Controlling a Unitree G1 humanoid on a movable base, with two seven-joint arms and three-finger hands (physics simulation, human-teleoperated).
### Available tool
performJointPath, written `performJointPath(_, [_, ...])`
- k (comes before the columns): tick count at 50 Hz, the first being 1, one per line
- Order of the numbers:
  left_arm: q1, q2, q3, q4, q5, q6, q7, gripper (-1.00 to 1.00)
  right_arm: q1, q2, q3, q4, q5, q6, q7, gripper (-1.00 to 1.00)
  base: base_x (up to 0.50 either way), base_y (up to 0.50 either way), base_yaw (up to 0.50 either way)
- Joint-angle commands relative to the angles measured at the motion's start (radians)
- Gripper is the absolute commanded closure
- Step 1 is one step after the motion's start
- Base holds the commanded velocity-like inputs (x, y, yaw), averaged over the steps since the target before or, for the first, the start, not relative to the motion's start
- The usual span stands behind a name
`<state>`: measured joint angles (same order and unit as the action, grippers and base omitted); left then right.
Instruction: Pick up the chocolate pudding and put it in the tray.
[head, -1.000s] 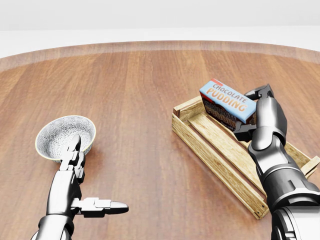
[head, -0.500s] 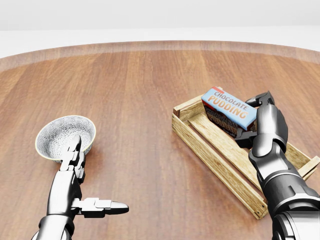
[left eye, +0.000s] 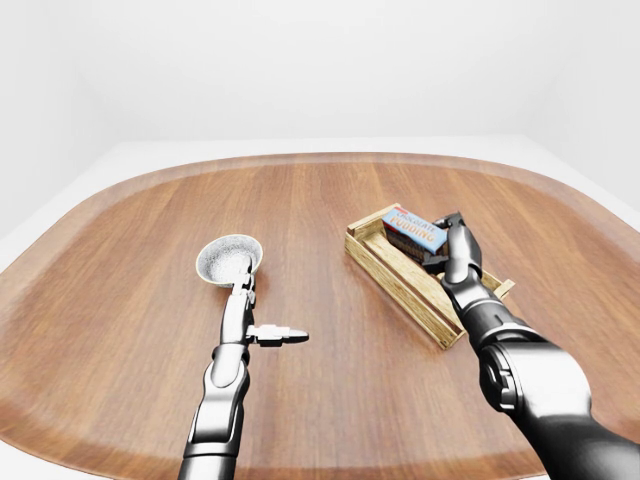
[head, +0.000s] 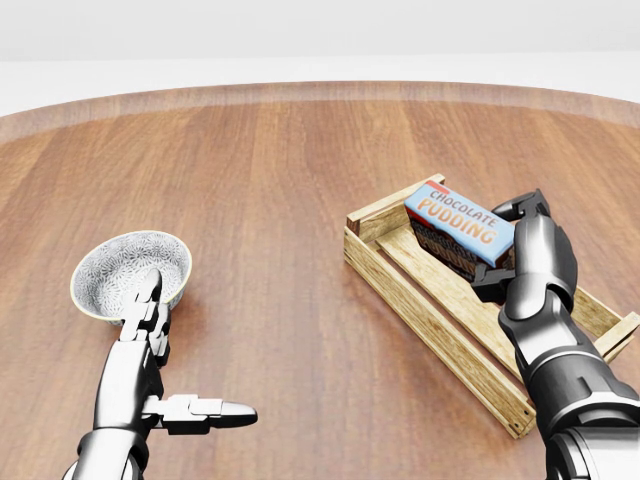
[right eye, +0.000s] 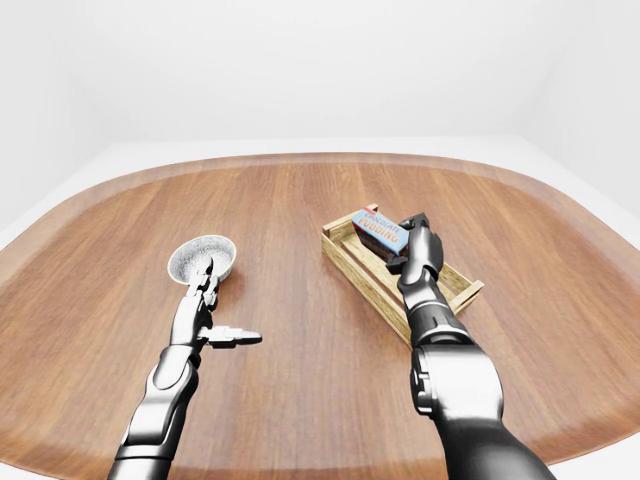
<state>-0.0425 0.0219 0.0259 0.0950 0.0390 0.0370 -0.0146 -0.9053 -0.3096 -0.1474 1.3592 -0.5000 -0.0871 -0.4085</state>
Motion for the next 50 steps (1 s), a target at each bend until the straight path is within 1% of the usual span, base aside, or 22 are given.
performJointPath(1, [0.001,0.0,0.003,-0.004,-0.011,0.002,-0.005,-1.0,0.001,-0.001,-0.005,-0.001,0.008,0.0,-0.02,1.0,0.0,0.0,0.0])
performJointPath(4, [0.002,0.0,0.003,-0.002,-0.009,-0.001,-0.006,-1.0,0.007,0.0,-0.005,0.0,0.006,0.0,-0.022,1.0,0.0,0.0,0.0])
performJointPath(6, [0.003,0.0,0.002,-0.007,-0.009,0.002,-0.006,-1.0,0.015,0.002,-0.004,0.002,0.003,0.0,-0.027,1.0,0.0,0.0,0.0])
performJointPath(14, [0.004,-0.001,0.002,-0.006,-0.008,0.001,-0.006,-1.0,0.024,0.004,-0.006,0.002,-0.001,0.0,-0.029,1.0,0.0,0.0,0.0])
performJointPath(21, [0.003,-0.001,0.002,-0.001,-0.007,-0.005,-0.006,-1.0,0.031,0.005,-0.007,0.003,-0.004,0.0,-0.031,1.0,0.0,0.0,0.0])
performJointPath(29, [0.001,0.0,0.002,0.002,-0.007,-0.005,-0.006,-1.0,0.038,0.006,-0.008,0.003,-0.004,0.0,-0.032,1.0,0.0,0.0,0.0])
performJointPath(34, [0.0,0.0,0.003,0.005,-0.007,-0.007,-0.006,-1.0,0.066,0.014,-0.007,0.007,-0.016,0.0,-0.052,1.0,0.0,0.0,0.0])
performJointPath(35, [0.001,0.0,0.002,0.001,-0.007,-0.004,-0.006,-1.0,0.047,0.008,-0.011,0.005,-0.01,0.0,-0.034,1.0,0.0,0.0,0.0])
performJointPath(48, [0.002,-0.001,0.002,-0.005,-0.007,0.002,-0.005,-1.0,0.051,0.004,-0.011,0.004,-0.008,0.0,-0.032,1.0,0.0,0.0,0.0])
performJointPath(49, [0.002,-0.001,0.002,-0.005,-0.008,0.003,-0.005,-1.0,0.063,0.007,-0.008,0.006,-0.013,0.0,-0.044,1.0,0.0,0.0,0.0])
performJointPath(50, [0.001,-0.001,0.003,-0.003,-0.008,0.002,-0.004,-1.0,0.052,0.003,-0.011,0.004,-0.009,0.0,-0.033,1.0,0.0,0.0,0.0])
